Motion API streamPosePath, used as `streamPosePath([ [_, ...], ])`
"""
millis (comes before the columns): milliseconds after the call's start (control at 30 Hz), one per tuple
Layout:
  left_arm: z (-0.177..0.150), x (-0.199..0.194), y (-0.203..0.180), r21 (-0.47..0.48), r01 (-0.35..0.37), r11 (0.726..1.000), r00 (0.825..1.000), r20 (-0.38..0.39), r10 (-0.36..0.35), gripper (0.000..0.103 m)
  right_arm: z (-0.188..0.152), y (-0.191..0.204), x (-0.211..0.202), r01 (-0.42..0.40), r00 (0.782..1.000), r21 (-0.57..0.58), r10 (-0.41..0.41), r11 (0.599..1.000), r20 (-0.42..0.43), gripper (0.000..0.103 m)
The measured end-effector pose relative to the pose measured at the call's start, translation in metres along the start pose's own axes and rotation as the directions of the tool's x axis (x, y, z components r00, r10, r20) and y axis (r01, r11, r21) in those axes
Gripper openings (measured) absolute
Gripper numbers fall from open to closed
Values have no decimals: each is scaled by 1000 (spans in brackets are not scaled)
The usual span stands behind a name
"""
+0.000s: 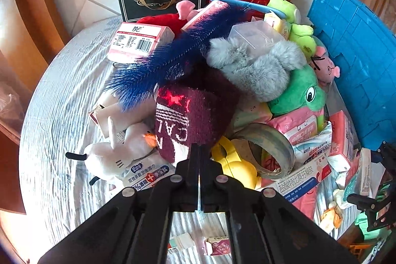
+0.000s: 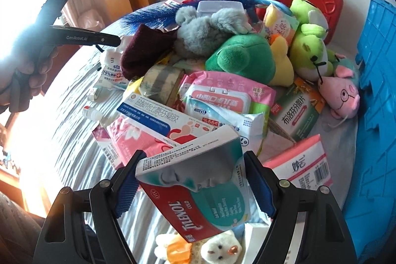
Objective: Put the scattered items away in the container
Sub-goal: 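Lift the maroon sock and Tylenol box up from the pile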
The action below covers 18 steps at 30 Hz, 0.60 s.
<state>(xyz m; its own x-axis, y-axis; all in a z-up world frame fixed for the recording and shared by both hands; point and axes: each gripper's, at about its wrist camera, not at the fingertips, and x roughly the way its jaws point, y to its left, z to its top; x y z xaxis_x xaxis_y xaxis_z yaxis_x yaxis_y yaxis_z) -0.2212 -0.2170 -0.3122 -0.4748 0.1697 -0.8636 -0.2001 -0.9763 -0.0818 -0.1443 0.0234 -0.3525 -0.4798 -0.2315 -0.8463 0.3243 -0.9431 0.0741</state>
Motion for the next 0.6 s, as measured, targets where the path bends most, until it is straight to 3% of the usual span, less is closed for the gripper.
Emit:
streamPosePath([
  [33,0,1,0,-6,8,1000,1000,3,-8,0,-1,0,-1,2,1000,2,-2,1000,1,79],
  [100,-1,5,-4,0,0,1000,1000,-6,0,10,-4,0,-4,5,1000,11,-5,1000,3,79],
  [167,-3,15,-7,1,16,1000,999,-32,-16,60,-6,-1,-5,6,1000,21,-6,1000,3,79],
  [233,-3,20,-9,-6,17,1000,1000,-16,-17,75,-8,-1,-4,7,1000,27,-7,1000,0,79],
  [500,12,65,-9,-7,-68,998,997,-44,67,75,-13,-1,-3,3,1000,41,-2,999,-6,79],
  [533,15,71,-8,-4,-74,997,996,-52,74,70,-13,-1,-3,3,1000,40,-2,999,-6,79],
  [600,18,80,-6,6,-95,995,991,-89,95,38,-13,-1,-3,2,1000,40,-2,999,-4,79],
])
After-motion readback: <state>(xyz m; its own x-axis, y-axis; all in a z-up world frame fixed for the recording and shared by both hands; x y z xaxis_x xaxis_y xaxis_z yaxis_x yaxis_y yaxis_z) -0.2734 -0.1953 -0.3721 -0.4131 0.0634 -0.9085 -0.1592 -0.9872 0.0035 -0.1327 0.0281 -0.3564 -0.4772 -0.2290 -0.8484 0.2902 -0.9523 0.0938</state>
